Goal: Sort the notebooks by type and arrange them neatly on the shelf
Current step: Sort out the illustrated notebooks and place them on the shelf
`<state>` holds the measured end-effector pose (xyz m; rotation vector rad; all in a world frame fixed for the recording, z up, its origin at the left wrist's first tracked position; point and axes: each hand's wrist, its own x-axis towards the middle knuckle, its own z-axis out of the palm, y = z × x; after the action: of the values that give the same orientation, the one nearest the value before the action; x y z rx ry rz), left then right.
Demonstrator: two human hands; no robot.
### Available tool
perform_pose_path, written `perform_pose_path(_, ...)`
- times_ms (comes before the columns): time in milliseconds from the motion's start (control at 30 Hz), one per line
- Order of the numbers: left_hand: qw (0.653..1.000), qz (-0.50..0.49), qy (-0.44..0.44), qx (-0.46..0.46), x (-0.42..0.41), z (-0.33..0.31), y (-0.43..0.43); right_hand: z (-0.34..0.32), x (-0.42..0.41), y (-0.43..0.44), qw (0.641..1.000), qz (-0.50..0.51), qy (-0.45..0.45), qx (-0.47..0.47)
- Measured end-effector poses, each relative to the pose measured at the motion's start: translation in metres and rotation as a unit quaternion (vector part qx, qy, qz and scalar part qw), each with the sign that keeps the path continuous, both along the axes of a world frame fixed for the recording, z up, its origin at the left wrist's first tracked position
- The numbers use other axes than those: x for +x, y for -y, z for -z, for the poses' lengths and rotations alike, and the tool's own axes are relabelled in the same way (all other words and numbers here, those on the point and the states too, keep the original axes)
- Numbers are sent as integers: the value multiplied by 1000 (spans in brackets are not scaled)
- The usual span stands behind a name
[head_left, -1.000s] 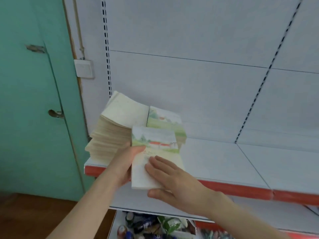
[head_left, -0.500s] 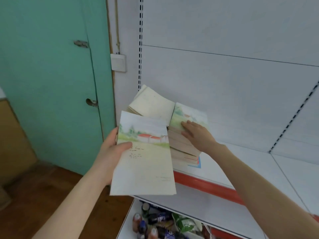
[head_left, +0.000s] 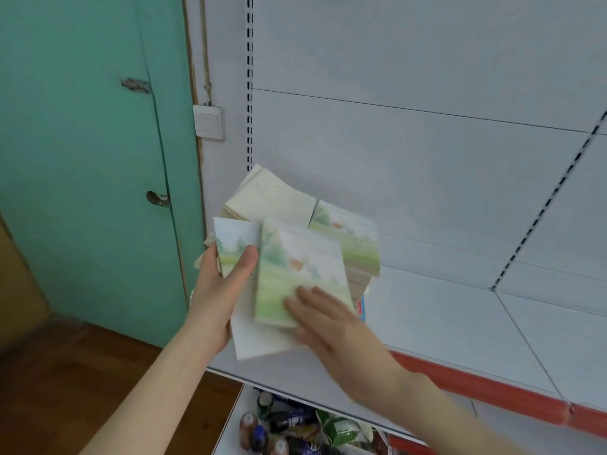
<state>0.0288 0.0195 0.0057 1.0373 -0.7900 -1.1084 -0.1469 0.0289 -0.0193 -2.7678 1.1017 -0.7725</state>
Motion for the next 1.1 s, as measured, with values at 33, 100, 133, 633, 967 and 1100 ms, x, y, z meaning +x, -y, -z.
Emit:
perform_pose_path(33, 1000, -1, 7, 0, -2, 0, 1, 7, 3, -2, 1000, -11, -27, 2)
perform_pose_path(100, 1000, 5, 26, 0, -2, 3, 2, 10, 6, 1, 998, -41, -35, 25)
perform_pose_path(133, 999, 5, 39, 3, 0, 4, 2, 4, 7, 4, 996, -72, -19, 41)
perform_pose_path(633, 995, -48, 86, 5, 24, 8, -16, -7, -36, 138, 970, 184, -63, 143)
perform_pose_path(967, 999, -14, 37, -15, 17, 16, -12, -27, -27, 68, 936, 129, 293, 146)
perform_pose_path(1100, 1000, -4, -6, -26, 13, 13, -14, 0, 1, 10, 988, 29, 112, 98)
